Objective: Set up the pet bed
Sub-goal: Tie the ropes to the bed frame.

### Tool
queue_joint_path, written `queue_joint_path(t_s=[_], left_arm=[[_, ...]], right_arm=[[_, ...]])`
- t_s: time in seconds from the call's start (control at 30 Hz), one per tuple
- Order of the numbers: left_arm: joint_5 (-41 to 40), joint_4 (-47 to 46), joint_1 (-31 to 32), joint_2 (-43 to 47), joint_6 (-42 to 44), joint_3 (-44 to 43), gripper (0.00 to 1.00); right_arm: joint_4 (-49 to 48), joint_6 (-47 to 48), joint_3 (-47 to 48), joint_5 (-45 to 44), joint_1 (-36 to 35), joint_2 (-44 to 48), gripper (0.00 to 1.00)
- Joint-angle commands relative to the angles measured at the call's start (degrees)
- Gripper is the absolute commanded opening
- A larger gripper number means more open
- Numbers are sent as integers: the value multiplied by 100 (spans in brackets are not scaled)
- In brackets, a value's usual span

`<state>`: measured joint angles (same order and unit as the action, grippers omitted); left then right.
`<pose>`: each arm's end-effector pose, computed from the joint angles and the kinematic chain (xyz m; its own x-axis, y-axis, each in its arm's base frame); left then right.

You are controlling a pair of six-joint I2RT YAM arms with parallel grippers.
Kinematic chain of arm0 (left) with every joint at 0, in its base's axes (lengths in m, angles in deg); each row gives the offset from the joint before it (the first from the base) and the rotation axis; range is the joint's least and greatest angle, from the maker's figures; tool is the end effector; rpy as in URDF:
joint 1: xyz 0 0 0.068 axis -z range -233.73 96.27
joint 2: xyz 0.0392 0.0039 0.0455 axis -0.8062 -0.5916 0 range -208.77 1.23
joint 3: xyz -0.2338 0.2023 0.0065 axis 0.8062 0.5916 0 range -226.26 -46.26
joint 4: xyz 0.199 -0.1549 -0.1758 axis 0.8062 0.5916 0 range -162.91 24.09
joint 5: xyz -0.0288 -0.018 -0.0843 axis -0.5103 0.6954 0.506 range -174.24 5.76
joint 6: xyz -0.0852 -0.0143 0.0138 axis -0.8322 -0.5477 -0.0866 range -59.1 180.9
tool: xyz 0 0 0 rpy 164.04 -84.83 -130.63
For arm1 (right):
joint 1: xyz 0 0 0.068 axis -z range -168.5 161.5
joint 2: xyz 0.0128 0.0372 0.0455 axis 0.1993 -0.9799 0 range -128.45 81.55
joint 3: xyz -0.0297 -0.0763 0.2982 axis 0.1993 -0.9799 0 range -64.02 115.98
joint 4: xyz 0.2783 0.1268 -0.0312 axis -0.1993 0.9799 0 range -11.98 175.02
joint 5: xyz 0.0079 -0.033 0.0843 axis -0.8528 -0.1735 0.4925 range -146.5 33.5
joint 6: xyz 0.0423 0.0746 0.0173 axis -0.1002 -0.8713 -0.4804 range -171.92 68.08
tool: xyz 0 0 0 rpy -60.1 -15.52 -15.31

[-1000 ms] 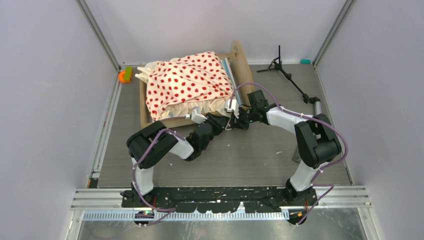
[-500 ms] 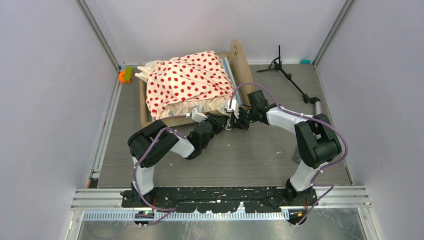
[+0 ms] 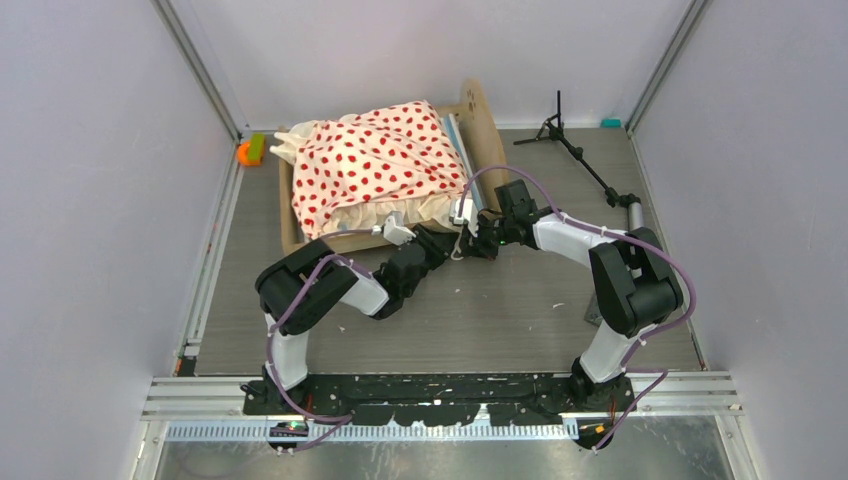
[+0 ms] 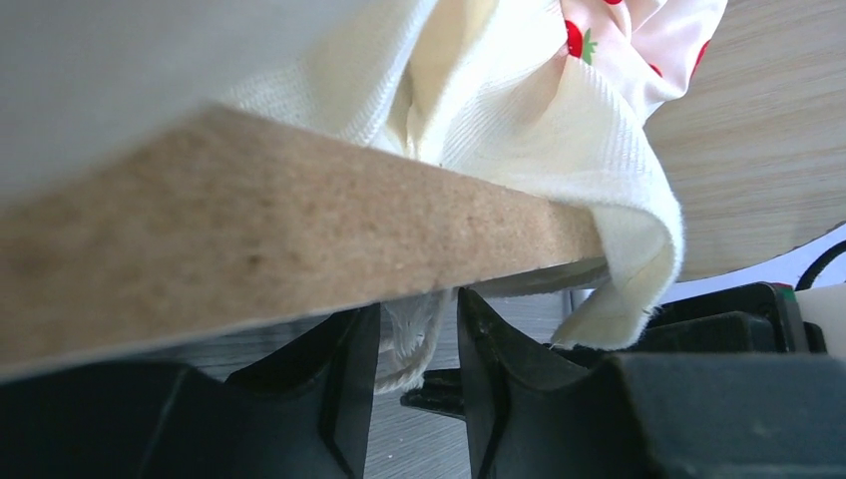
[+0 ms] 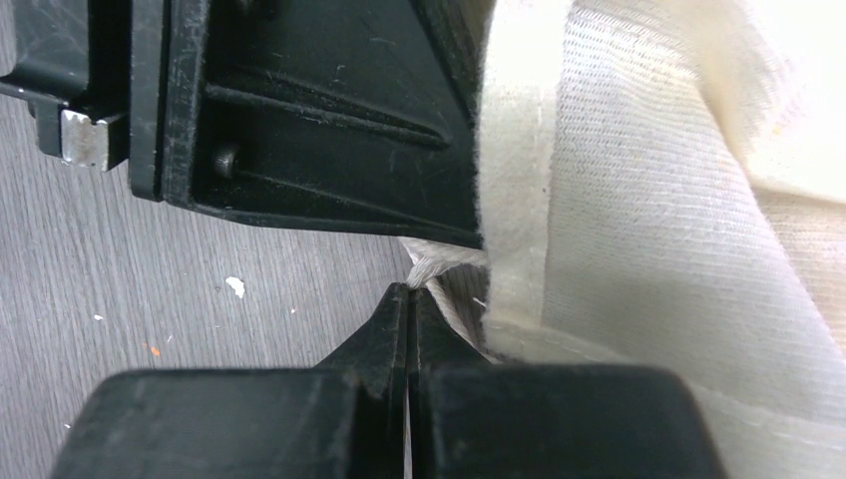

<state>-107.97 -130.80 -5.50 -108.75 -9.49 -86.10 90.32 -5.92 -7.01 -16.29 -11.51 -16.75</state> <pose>0.3037 -0.2932 0.1104 -0.4437 -0.7977 -0.4084 0.0081 0.4521 -0.8919 0.3511 0.2034 0.1560 -0.0460 -0.6164 -0.7860 -0.9852 0.1579 -0.0662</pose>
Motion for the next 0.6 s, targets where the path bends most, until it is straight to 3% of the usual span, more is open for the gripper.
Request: queue_joint_path(t_s=[0.0,0.33,0.57], left_arm=[[173,641,-165,-66,-115,-25,34],[286,599,-165,-109,-54,-117,31],[403,565,-164,-150,6,-250,37]], right_arm=[[-31,58,196,137,24,19,0],[-27,67,196,150,26,13,0],[-34,74,197,182,25,4,0]])
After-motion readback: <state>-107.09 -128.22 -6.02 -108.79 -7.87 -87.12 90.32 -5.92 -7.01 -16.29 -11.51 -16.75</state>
